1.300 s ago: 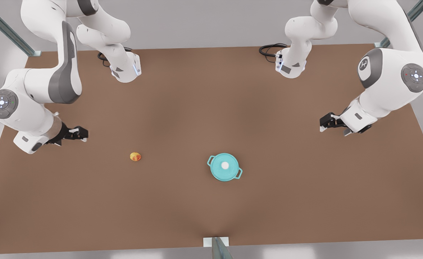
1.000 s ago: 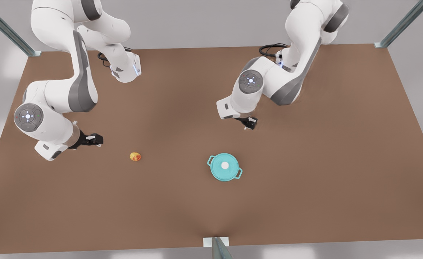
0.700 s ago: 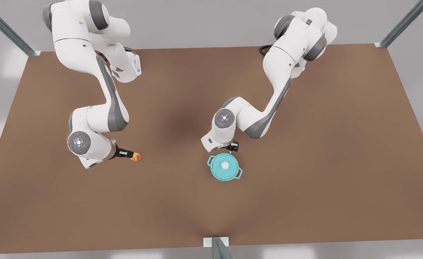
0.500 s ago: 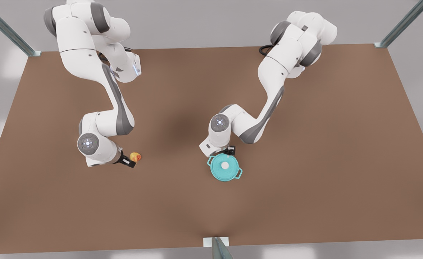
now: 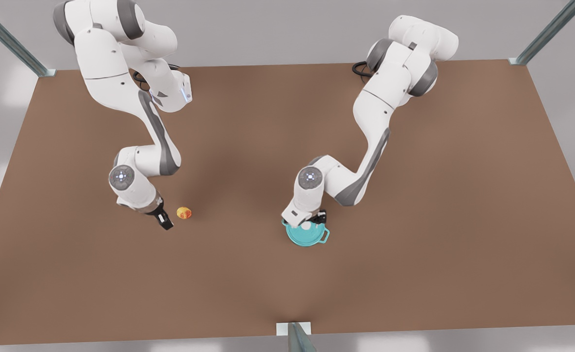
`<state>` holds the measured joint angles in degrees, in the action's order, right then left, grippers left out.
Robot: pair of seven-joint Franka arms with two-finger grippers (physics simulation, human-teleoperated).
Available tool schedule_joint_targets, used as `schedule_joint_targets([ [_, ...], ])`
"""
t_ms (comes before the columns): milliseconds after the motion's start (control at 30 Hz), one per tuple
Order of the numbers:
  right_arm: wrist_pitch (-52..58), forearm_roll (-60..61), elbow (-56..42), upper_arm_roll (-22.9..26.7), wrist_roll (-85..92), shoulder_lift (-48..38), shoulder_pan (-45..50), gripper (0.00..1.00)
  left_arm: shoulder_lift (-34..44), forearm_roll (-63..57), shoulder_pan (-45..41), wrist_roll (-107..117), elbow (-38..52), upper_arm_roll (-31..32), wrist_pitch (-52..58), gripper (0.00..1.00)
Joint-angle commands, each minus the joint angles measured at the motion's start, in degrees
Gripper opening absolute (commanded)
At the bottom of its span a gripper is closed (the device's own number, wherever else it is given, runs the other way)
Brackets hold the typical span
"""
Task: Open the pot lid and put the potato into the pot
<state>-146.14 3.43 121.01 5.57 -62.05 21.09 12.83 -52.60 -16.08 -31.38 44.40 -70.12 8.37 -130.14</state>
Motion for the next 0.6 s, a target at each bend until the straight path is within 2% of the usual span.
schedule_joint_targets([
  [0, -7.1, 0.0, 0.6, 0.0, -16.2, 0.1, 0.0, 1.0, -0.1, -0.1, 0.0, 2.7, 0.1, -0.3, -2.2, 1.0],
  [67, -9.1, 0.0, 2.3, 0.0, -15.6, 0.0, -0.1, 1.0, -0.1, -0.1, 0.0, 2.8, 0.1, -0.3, -2.1, 0.97],
  [133, -9.0, 0.0, 4.0, 0.0, -15.3, -0.9, 0.4, 1.0, 0.0, -0.1, 0.0, 2.8, 0.2, -0.3, -1.7, 0.86],
  [200, -8.7, 0.0, 5.8, -0.2, -15.3, -1.5, 0.4, 1.0, 0.0, -0.1, 0.0, 2.8, 0.2, -0.3, -1.6, 0.59],
  [267, -8.1, 0.0, 7.1, -0.3, -15.3, -2.1, 0.5, 1.0, 0.0, -0.1, 0.0, 2.8, 0.2, -0.3, -1.3, 0.41],
  [400, -2.8, -2.7, 6.9, -0.4, -15.4, -0.7, 1.1, 1.0, 0.6, -0.1, 0.0, 1.6, 0.9, -0.6, 2.5, 0.31],
  [467, -2.3, -3.0, 6.9, -0.3, -15.4, 0.2, 1.8, 1.0, 1.0, -0.1, 1.5, -1.2, 2.3, -0.7, 5.1, 0.32],
  [500, -2.3, -3.0, 6.8, -0.3, -15.5, 0.9, 2.0, 1.0, 0.8, 0.0, 5.4, -9.9, 6.5, -0.8, 10.4, 0.32],
  [567, -2.3, -3.0, 6.5, -0.3, -15.5, 2.0, 2.4, 1.0, -0.2, 0.0, 15.0, -24.4, 6.4, -1.2, 7.9, 0.32],
])
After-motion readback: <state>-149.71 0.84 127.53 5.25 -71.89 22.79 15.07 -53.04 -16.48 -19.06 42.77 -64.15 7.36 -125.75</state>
